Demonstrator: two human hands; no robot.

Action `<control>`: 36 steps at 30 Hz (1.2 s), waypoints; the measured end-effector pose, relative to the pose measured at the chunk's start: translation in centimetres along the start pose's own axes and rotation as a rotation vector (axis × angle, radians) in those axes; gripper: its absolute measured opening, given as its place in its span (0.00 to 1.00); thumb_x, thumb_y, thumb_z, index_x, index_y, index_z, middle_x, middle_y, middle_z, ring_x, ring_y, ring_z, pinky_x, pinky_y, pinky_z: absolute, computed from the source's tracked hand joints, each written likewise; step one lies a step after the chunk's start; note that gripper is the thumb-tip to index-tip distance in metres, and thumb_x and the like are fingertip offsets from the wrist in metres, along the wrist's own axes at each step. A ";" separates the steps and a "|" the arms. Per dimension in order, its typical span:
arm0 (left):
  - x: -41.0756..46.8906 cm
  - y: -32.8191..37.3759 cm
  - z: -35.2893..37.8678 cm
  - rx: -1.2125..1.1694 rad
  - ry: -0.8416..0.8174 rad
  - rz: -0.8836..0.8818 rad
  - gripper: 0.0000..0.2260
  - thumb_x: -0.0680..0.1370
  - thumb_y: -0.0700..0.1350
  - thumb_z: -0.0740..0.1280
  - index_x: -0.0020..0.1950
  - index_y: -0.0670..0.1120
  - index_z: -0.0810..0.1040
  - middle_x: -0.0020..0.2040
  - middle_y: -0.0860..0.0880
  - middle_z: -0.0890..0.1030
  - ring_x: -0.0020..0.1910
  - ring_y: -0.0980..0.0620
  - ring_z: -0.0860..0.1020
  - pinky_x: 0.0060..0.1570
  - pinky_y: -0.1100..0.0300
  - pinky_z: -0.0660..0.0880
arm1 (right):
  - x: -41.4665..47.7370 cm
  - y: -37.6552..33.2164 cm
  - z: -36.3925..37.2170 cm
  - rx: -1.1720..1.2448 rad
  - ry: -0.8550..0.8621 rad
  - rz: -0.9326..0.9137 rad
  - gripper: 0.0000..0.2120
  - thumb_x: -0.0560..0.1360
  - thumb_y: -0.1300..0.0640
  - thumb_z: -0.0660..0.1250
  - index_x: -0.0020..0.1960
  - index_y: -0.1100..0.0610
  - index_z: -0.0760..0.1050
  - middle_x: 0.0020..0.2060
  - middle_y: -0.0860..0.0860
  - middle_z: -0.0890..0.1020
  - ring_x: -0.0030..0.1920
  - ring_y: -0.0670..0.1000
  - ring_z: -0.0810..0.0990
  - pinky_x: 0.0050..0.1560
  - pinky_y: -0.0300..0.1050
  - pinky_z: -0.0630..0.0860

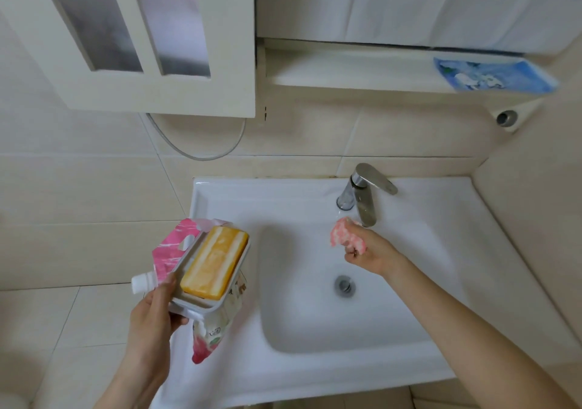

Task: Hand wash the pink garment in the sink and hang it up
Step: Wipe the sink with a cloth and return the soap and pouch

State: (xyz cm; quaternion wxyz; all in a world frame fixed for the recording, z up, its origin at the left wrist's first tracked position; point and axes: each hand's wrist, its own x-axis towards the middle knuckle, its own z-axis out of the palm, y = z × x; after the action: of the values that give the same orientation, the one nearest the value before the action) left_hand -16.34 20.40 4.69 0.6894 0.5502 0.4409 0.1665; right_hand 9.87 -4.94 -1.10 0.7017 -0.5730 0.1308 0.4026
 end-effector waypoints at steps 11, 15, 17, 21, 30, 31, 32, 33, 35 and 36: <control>-1.1 0.1 1.6 -0.001 0.035 0.024 0.14 0.81 0.45 0.58 0.39 0.41 0.74 0.37 0.42 0.72 0.35 0.49 0.68 0.38 0.55 0.68 | -0.4 -0.5 0.0 0.191 -0.154 -0.015 0.17 0.75 0.71 0.56 0.61 0.62 0.71 0.57 0.71 0.76 0.57 0.67 0.79 0.53 0.64 0.77; -1.3 0.1 1.8 -0.007 0.041 0.023 0.14 0.81 0.45 0.59 0.39 0.42 0.74 0.37 0.42 0.73 0.36 0.48 0.69 0.39 0.55 0.69 | -0.8 -1.4 1.2 0.093 -0.012 0.024 0.16 0.74 0.74 0.50 0.53 0.67 0.74 0.49 0.64 0.80 0.45 0.57 0.81 0.36 0.45 0.81; -1.4 0.1 1.9 -0.008 0.044 0.025 0.14 0.81 0.45 0.58 0.39 0.42 0.74 0.37 0.42 0.73 0.36 0.48 0.69 0.39 0.55 0.68 | -1.1 -1.8 2.3 0.035 0.101 0.081 0.15 0.75 0.73 0.48 0.44 0.66 0.73 0.34 0.59 0.82 0.29 0.49 0.76 0.22 0.34 0.69; -1.7 0.3 2.1 -0.021 0.048 0.026 0.14 0.81 0.45 0.58 0.39 0.42 0.74 0.37 0.42 0.74 0.37 0.48 0.69 0.39 0.55 0.68 | -0.5 -2.2 3.3 -0.114 0.256 -0.012 0.17 0.72 0.71 0.43 0.31 0.58 0.62 0.24 0.55 0.69 0.16 0.46 0.60 0.20 0.28 0.53; -2.2 0.7 2.4 -0.047 0.071 0.035 0.14 0.82 0.45 0.57 0.40 0.42 0.75 0.37 0.43 0.75 0.36 0.49 0.70 0.38 0.56 0.68 | -0.4 -3.5 4.4 -0.282 0.384 -0.137 0.16 0.69 0.70 0.43 0.29 0.56 0.59 0.21 0.50 0.61 0.16 0.46 0.54 0.22 0.29 0.50; -2.3 0.7 2.4 -0.051 0.075 0.035 0.14 0.82 0.45 0.57 0.40 0.43 0.75 0.37 0.43 0.74 0.36 0.49 0.70 0.38 0.56 0.67 | -0.4 -3.8 4.4 -0.281 0.377 -0.137 0.16 0.70 0.70 0.44 0.29 0.56 0.59 0.21 0.51 0.61 0.16 0.46 0.55 0.22 0.28 0.51; -2.4 0.7 2.5 -0.051 0.081 0.036 0.14 0.82 0.45 0.58 0.40 0.43 0.75 0.37 0.44 0.74 0.36 0.49 0.69 0.38 0.56 0.67 | -0.3 -4.0 4.4 -0.281 0.359 -0.139 0.16 0.72 0.70 0.45 0.29 0.56 0.60 0.21 0.51 0.62 0.15 0.46 0.56 0.21 0.28 0.52; -2.4 0.7 2.5 -0.051 0.086 0.037 0.14 0.82 0.45 0.58 0.39 0.43 0.74 0.37 0.44 0.73 0.36 0.49 0.69 0.38 0.56 0.67 | -0.3 -4.3 4.4 -0.279 0.350 -0.137 0.16 0.74 0.69 0.47 0.30 0.56 0.61 0.21 0.50 0.63 0.15 0.45 0.57 0.20 0.29 0.53; -2.5 0.7 2.5 -0.053 0.095 0.043 0.14 0.82 0.45 0.58 0.39 0.43 0.74 0.37 0.44 0.73 0.36 0.49 0.69 0.38 0.56 0.67 | -0.1 -4.5 4.3 -0.283 0.347 -0.148 0.16 0.75 0.67 0.50 0.31 0.56 0.62 0.19 0.50 0.65 0.15 0.45 0.59 0.19 0.29 0.55; -2.5 0.7 2.5 -0.054 0.101 0.045 0.14 0.82 0.45 0.58 0.39 0.43 0.74 0.37 0.44 0.73 0.36 0.49 0.69 0.38 0.56 0.67 | -0.1 -4.5 4.4 -0.268 0.340 -0.157 0.16 0.74 0.68 0.48 0.30 0.56 0.61 0.19 0.50 0.64 0.14 0.45 0.57 0.20 0.29 0.54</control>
State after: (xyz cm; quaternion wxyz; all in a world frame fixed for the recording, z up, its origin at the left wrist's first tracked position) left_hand -15.57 17.27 6.42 0.6769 0.5321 0.4580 0.2213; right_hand 11.79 -1.08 3.52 0.6165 -0.7291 0.1473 0.2581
